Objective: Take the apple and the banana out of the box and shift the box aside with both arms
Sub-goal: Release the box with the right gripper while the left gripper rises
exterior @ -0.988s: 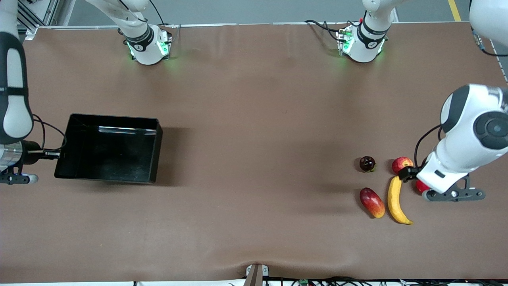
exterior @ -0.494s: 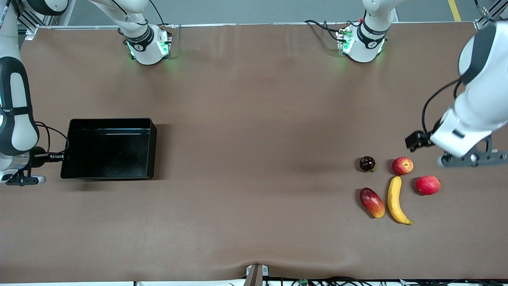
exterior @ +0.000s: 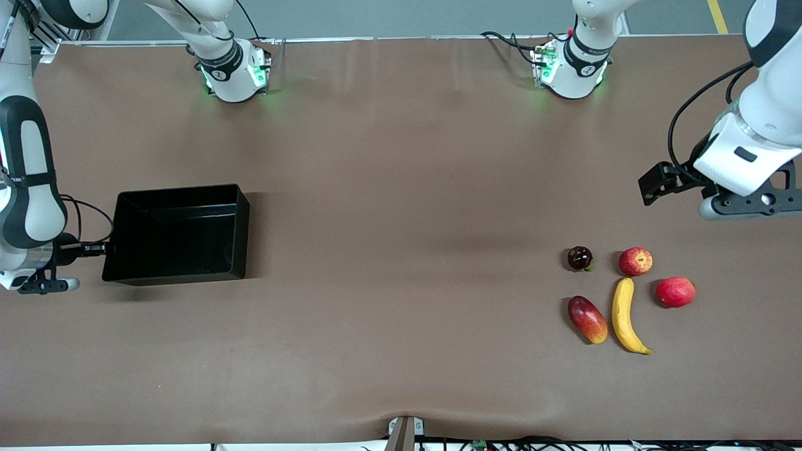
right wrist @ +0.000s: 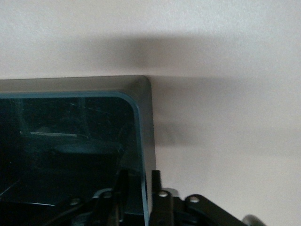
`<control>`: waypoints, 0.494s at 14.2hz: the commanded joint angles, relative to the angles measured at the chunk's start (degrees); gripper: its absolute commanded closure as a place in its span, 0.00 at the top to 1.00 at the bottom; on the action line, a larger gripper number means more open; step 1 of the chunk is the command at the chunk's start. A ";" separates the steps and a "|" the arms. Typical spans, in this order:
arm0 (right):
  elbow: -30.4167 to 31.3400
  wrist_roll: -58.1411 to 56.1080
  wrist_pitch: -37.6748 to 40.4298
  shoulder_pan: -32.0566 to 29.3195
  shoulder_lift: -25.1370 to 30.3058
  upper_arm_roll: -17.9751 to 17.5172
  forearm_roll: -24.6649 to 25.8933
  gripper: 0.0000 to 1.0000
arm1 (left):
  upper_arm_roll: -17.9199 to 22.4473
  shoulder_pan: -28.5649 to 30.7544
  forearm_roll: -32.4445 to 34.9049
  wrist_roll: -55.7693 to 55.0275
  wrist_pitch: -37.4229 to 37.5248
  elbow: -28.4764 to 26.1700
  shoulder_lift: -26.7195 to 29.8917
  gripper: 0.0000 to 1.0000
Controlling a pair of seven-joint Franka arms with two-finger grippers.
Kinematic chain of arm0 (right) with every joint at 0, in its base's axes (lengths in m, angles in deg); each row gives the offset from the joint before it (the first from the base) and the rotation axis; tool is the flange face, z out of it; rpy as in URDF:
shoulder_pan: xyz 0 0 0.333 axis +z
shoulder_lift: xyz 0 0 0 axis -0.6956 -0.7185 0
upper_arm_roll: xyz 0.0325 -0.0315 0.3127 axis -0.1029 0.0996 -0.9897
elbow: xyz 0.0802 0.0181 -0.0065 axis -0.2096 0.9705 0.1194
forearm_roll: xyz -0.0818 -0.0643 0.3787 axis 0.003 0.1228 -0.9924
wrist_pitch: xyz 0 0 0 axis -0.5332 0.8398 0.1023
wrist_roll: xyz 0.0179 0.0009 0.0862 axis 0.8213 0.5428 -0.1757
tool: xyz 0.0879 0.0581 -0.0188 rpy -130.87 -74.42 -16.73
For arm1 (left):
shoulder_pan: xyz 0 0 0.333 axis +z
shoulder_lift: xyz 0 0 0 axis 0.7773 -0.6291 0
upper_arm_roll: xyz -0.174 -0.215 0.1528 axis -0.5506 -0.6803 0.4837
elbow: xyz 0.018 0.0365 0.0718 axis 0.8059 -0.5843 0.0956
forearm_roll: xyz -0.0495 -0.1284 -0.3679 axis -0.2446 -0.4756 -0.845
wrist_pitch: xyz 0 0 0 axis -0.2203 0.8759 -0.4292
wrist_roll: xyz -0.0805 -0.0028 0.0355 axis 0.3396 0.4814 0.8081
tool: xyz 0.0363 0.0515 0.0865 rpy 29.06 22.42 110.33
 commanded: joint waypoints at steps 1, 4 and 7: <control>-1.95 -0.69 1.84 -0.39 0.98 -0.86 0.25 1.00 | -0.05 0.78 -2.18 2.15 0.39 -1.47 3.78 1.00; -7.21 -0.69 5.25 -0.39 2.21 -0.86 0.16 1.00 | 7.55 -7.35 -2.97 2.95 2.49 -1.56 5.63 1.00; -14.15 -0.78 7.98 -0.47 2.48 -1.30 0.08 1.00 | 18.55 -16.26 -6.21 3.47 2.67 -2.78 6.95 1.00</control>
